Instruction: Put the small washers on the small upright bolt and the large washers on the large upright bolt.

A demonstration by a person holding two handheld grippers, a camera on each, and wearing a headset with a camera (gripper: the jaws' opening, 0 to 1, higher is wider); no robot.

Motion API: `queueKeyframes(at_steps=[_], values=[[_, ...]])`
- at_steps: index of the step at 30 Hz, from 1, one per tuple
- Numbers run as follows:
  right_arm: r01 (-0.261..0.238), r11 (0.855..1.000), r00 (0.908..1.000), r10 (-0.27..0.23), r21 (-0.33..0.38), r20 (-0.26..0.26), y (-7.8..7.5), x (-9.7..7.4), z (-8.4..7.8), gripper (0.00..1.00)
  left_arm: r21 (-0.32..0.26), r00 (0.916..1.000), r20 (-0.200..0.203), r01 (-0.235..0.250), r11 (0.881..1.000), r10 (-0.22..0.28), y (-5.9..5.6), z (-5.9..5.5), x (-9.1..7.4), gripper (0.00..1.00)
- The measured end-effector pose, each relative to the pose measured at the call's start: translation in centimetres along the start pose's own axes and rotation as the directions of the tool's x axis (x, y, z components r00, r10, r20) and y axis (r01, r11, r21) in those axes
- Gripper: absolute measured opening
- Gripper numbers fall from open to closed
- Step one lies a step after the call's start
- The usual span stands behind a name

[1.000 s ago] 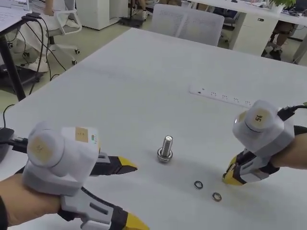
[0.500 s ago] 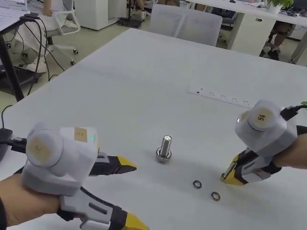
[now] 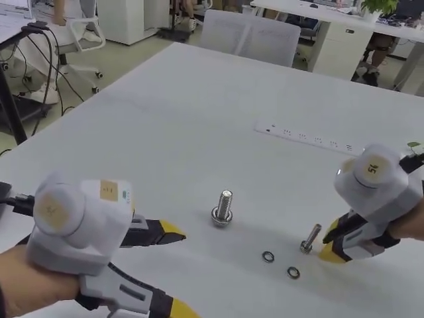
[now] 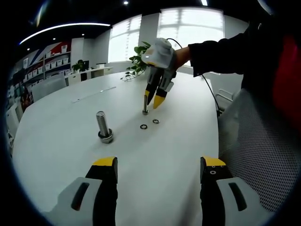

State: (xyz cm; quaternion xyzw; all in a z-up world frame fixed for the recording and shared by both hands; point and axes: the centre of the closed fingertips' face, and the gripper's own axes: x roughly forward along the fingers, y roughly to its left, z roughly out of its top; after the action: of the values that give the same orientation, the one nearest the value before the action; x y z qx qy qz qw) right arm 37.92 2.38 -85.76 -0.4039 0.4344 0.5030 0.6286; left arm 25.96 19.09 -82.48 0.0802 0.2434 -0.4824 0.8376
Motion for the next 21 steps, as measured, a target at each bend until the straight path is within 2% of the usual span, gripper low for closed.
queueKeyframes(at_steps=[9,12,21], values=[[-0.002,1.000,1.0000,0.002,0.004,-0.009,1.2,-0.3,-0.8,0.20,0.005,1.0000,0.004,0.003,1.000,-0.003,-0.1,0.1,0.0,0.71],[-0.002,1.000,1.0000,0.002,0.006,-0.007,1.1,-0.4,-0.9,0.20,0.007,1.0000,0.005,0.003,1.000,-0.003,-0.1,0.2,0.0,0.71],[-0.012,1.000,0.9999,0.012,-0.019,-0.003,2.9,-0.5,-0.4,0.20,0.015,0.9999,0.013,0.004,1.000,-0.004,-0.3,0.5,0.0,0.71]])
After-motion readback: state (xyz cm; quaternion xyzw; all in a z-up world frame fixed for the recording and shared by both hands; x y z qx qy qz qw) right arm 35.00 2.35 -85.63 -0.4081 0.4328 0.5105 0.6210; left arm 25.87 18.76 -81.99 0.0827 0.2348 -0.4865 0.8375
